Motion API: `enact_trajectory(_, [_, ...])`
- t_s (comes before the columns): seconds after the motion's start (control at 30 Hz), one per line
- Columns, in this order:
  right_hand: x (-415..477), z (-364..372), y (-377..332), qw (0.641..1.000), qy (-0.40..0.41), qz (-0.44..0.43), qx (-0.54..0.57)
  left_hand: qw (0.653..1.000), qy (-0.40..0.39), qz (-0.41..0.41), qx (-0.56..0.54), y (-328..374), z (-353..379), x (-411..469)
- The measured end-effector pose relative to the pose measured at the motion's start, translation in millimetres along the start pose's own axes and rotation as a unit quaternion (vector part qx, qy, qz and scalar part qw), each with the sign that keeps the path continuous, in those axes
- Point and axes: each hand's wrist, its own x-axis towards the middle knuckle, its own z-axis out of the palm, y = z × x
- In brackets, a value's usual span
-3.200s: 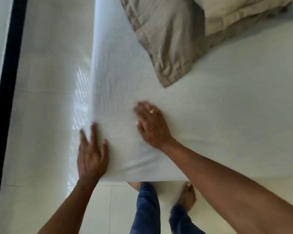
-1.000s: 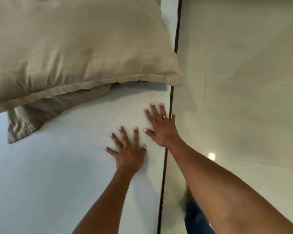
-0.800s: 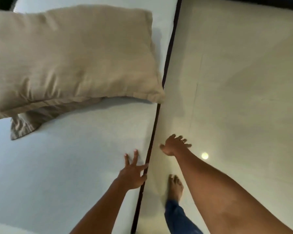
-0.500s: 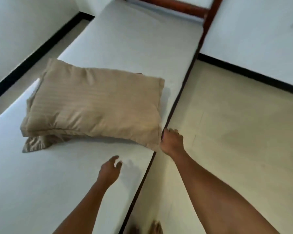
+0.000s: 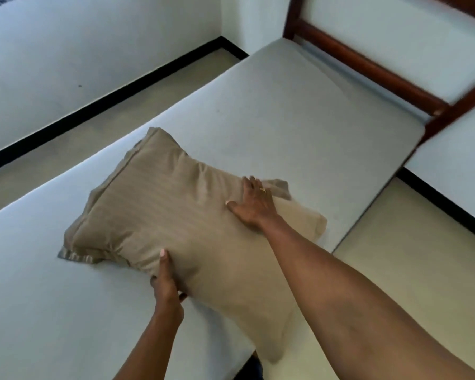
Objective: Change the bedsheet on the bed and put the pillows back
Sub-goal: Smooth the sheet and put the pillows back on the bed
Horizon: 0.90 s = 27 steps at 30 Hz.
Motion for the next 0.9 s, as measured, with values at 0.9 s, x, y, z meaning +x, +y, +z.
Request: enact_trajectory(0.9, [163.0, -377.3, 255.4, 0.983, -0.05, 0.038, 0.171, 0.992, -0.001, 0.119, 0.047, 105.7, 432.1, -117.3])
